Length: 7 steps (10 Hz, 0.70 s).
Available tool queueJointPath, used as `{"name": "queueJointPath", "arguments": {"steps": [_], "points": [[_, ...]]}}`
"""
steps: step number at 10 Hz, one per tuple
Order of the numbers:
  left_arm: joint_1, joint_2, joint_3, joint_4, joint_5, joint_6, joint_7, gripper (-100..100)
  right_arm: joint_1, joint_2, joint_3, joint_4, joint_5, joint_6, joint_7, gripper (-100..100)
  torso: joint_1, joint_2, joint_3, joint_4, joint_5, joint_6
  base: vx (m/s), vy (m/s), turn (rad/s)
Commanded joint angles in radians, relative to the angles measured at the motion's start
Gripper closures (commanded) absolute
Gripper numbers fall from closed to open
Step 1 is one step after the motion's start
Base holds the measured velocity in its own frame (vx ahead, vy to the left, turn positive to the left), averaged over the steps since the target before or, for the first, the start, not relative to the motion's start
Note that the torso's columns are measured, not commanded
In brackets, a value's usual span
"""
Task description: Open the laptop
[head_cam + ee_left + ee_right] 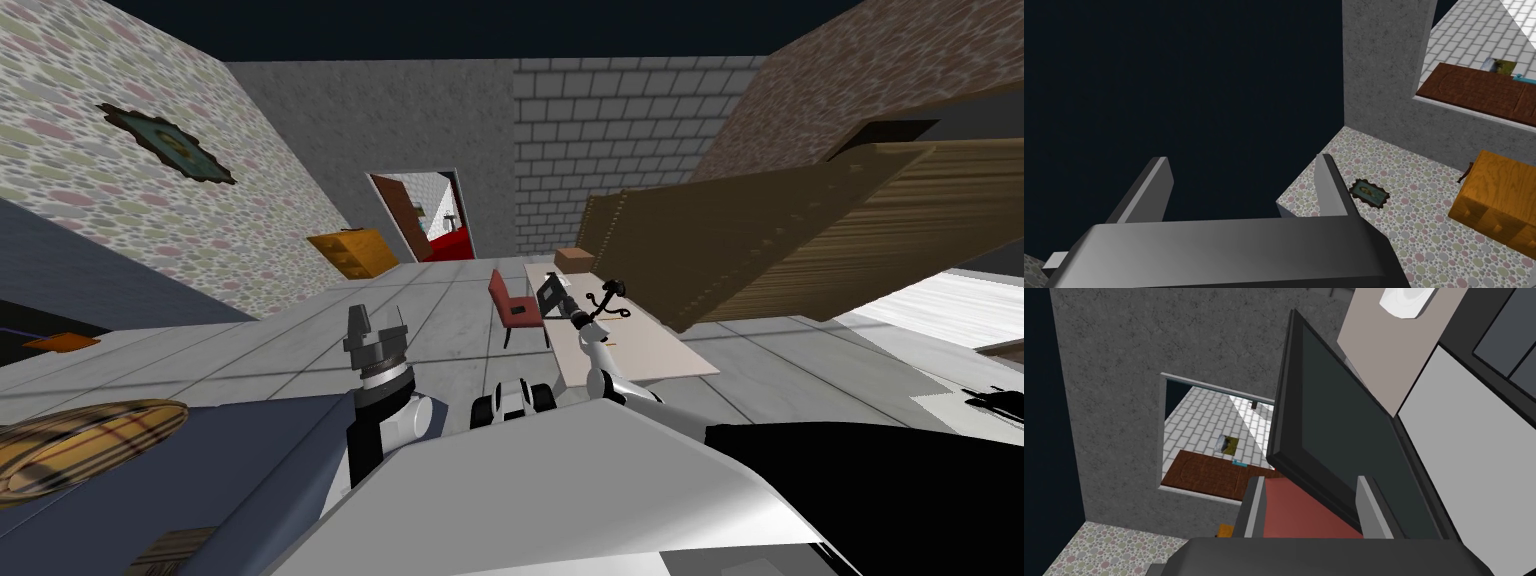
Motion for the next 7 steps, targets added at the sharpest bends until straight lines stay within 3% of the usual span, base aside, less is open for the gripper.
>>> {"name": "queueJointPath", "arguments": {"steps": [1,7], "points": [[0.0,0.0,0.0,0.0,0.0,0.0,0.0,0,-0.002,0.001,0.0,-0.002,-0.001,0.001,0.0,100,0.001,0.0,0.0,0.0,0.0,0.001,0.004,0.004,-0.014],[0.0,0.0,0.0,0.0,0.0,0.0,0.0,0,0.0,-0.003,-0.006,0.005,-0.023,-0.001,-0.035,100,0.0,0.001,0.001,0.001,0.001,0.001,-0.013,-0.011,0.042]]}}
